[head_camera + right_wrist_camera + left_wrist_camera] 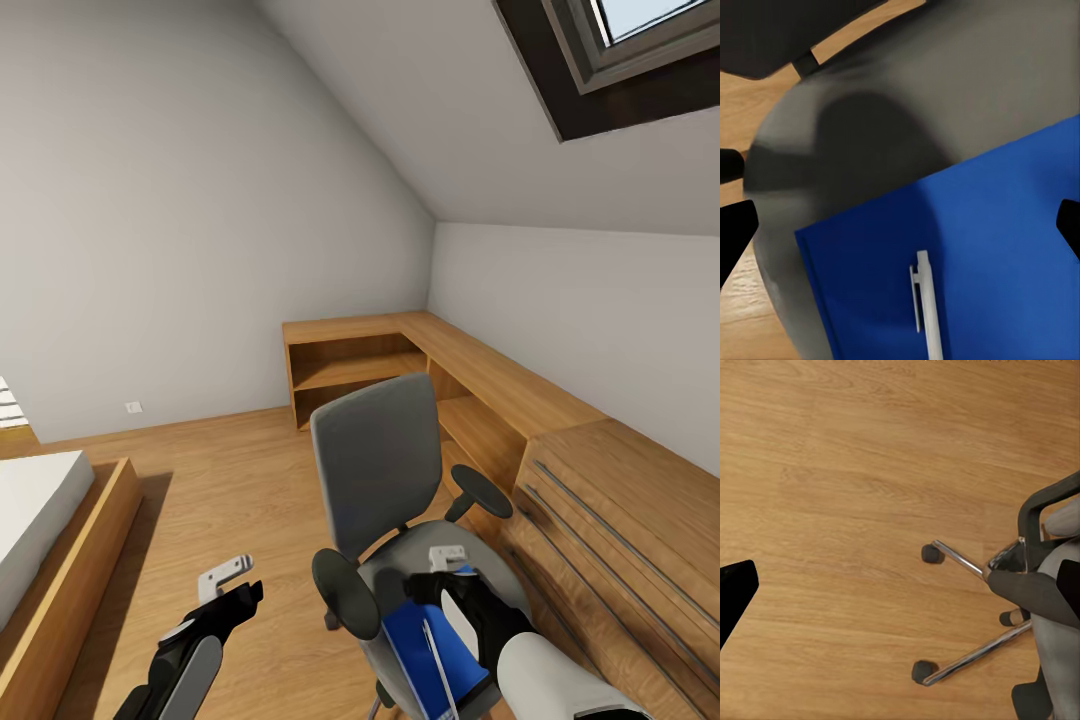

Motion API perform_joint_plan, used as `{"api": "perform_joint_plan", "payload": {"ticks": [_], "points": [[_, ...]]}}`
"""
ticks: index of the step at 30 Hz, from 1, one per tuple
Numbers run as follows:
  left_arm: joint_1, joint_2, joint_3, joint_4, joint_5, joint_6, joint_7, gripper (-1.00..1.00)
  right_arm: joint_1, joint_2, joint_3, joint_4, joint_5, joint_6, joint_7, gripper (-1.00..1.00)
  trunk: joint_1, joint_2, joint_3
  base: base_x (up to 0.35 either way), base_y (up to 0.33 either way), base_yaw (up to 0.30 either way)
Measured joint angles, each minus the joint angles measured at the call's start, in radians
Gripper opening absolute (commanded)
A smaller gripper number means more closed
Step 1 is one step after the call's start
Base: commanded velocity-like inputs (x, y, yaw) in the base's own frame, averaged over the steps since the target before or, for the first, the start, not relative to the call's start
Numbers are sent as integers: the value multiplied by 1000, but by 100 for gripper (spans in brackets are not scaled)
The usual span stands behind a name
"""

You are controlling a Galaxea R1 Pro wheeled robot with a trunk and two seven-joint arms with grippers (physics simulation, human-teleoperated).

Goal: In the bedroom, organize the workspace by keeping the computer under the desk, ensuring the monitor is on the desk, placing the keyboard on the desk next to the monitor, placing the mouse on the desk next to the keyboard, moving the folder from the swivel chair onto the desk next to the mouse, stacking the notebook on top of the folder with the pen on top of the notebook, and positioning the swivel chair next to the desk.

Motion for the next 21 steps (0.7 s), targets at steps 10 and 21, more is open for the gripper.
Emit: {"api": "perform_joint_plan", "payload": {"ticks": [10,21], "points": [[0,1,0,0,-2,-1,-1,100,0,-1,0,0,2,-11,0,100,0,0,0,-116,0,0],[1,1,0,0,2,-1,-2,100,0,0,1,0,2,-9,0,100,0,0,0,-172,0,0]]}}
